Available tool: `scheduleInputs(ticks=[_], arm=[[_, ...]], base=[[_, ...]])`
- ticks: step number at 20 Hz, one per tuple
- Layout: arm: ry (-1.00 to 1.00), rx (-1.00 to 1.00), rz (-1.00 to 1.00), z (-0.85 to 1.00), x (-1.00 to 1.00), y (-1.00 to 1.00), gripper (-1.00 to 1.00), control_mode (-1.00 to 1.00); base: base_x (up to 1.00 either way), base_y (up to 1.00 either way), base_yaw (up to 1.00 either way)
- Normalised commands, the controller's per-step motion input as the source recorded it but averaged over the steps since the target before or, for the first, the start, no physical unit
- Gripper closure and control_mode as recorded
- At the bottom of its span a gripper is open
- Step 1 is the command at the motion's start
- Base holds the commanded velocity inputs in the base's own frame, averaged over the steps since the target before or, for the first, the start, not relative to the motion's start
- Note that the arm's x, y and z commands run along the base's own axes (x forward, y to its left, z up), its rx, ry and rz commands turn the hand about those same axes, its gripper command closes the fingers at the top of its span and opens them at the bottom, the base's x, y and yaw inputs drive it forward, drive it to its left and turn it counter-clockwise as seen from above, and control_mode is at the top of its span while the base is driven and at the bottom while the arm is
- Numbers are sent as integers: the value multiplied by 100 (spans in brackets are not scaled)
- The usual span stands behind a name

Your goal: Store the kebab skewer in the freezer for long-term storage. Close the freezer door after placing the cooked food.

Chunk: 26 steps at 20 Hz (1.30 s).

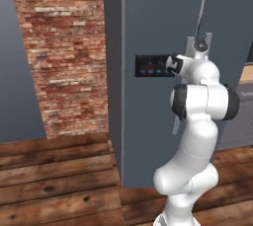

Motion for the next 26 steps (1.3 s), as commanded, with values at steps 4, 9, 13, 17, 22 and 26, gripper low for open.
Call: scheduleInputs(ticks=[4,9,13,17,22,26], arm=[[0,0,0,0,44,0,-100,-100],[0,0,1,0,48,-1,-100,-100],[-1,0,3,0,47,-1,-100,-100],[0,0,1,0,40,-1,-100,-100],[0,0,1,0,35,0,-100,-100],[0,0,1,0,34,0,-100,-100]], base=[[0,0,0],[0,0,0],[0,0,0],[0,0,0],[0,0,0],[0,0,0]])
